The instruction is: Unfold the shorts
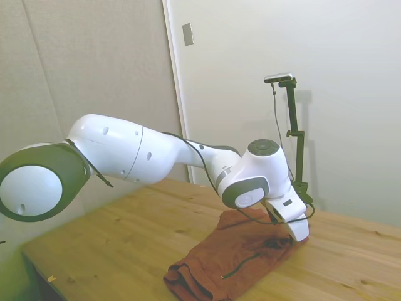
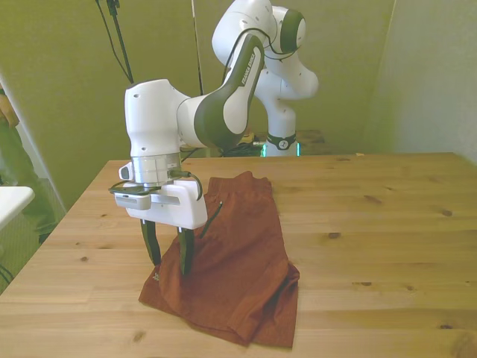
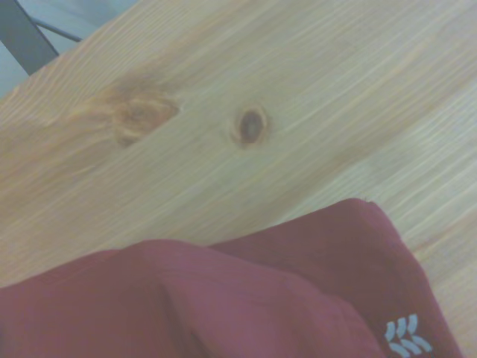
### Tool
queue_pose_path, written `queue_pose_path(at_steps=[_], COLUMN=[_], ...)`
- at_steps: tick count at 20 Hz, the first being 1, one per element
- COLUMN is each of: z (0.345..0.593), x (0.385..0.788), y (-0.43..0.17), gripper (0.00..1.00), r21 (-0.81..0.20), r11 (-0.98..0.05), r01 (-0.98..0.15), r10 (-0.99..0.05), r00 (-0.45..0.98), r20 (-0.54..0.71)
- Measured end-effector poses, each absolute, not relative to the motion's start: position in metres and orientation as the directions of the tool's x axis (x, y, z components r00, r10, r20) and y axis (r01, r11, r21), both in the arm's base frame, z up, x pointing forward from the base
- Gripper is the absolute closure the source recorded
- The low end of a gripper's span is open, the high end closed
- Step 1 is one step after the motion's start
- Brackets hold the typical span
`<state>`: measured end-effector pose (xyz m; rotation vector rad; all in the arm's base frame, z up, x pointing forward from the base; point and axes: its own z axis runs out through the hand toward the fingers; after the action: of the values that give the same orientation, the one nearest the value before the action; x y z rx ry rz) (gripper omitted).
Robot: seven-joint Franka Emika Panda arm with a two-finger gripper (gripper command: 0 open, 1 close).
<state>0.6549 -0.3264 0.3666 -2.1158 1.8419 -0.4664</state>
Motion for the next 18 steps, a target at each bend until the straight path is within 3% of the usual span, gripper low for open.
queue_pose_path(at_steps=[18], z=[0.349], x=[0.665], y=[-0.323], gripper=[1.0], r21=[-0.421], r11=[-0.13], r01=[-0.898], r10=[-0.991], r00=[0.13], r20=[0.029])
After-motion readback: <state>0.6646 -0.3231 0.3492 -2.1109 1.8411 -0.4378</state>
